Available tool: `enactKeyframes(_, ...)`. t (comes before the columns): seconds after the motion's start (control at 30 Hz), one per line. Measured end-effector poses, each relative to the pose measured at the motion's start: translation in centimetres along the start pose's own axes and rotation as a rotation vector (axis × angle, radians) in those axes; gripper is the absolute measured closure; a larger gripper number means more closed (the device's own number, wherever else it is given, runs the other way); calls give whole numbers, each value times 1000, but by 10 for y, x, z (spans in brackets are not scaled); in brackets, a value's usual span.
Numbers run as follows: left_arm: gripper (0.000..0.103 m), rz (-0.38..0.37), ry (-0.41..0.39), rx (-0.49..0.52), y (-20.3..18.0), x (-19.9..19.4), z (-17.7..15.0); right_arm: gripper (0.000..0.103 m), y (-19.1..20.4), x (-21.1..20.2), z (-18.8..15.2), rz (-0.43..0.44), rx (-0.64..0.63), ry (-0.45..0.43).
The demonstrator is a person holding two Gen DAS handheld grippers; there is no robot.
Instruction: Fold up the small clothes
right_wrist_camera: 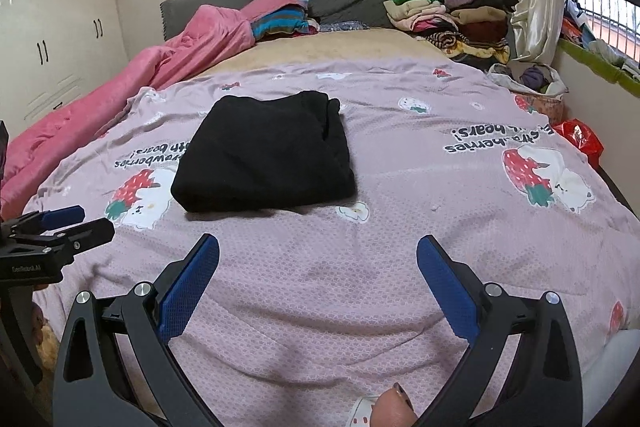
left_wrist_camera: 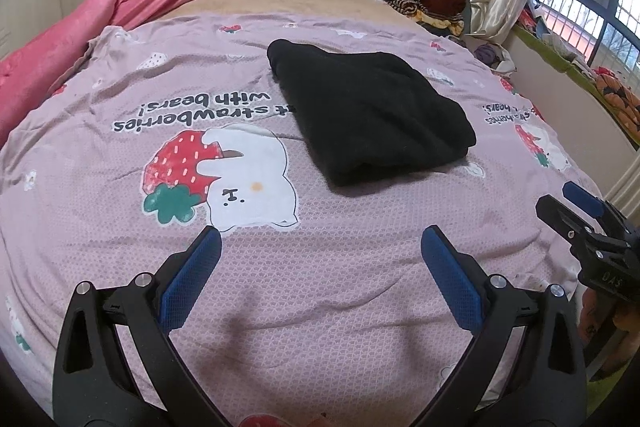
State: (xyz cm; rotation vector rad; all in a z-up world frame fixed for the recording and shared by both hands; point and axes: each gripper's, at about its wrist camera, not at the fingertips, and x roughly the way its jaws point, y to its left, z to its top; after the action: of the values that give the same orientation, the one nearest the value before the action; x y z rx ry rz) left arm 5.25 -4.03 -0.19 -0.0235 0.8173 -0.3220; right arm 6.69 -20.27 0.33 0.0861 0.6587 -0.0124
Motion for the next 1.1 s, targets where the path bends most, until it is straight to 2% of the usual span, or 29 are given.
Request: enactKeyframes(1.1,10,37,16,-21,4,1,-1,4,1,0,-2,-14,-12,4)
